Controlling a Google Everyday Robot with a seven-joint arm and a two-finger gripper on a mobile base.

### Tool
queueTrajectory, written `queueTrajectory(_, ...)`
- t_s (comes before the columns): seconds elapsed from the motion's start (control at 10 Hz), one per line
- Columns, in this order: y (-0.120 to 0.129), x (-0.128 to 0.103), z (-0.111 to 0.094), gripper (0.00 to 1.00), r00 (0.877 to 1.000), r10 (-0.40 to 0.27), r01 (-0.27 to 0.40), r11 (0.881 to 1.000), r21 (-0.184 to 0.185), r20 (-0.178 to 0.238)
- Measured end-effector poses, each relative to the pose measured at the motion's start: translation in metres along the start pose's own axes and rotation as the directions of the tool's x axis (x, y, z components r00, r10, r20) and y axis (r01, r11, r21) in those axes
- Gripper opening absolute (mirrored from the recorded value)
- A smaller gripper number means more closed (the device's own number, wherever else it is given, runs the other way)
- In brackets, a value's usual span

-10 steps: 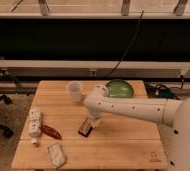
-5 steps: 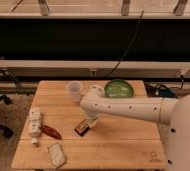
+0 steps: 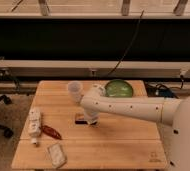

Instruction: Push the eraser across the table

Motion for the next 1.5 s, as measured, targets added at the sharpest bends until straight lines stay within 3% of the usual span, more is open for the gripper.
queueTrajectory(0.4, 0.0, 0.0, -0.009, 0.0, 1.0, -0.007, 0.007, 1.0, 0.018, 0.006)
queueTrajectory(0.7, 0.002, 0.014, -0.011, 0.0, 1.0, 0.017, -0.017, 1.0, 0.017, -0.011)
queueTrajectory(1.0, 0.005, 0.023, -0.005, 0.0, 0.999, 0.036, -0.036, 0.999, -0.001, -0.032)
queueTrajectory(1.5, 0.007, 0.023, 0.014, 0.0, 0.998, 0.013, -0.015, 0.999, -0.033, -0.062)
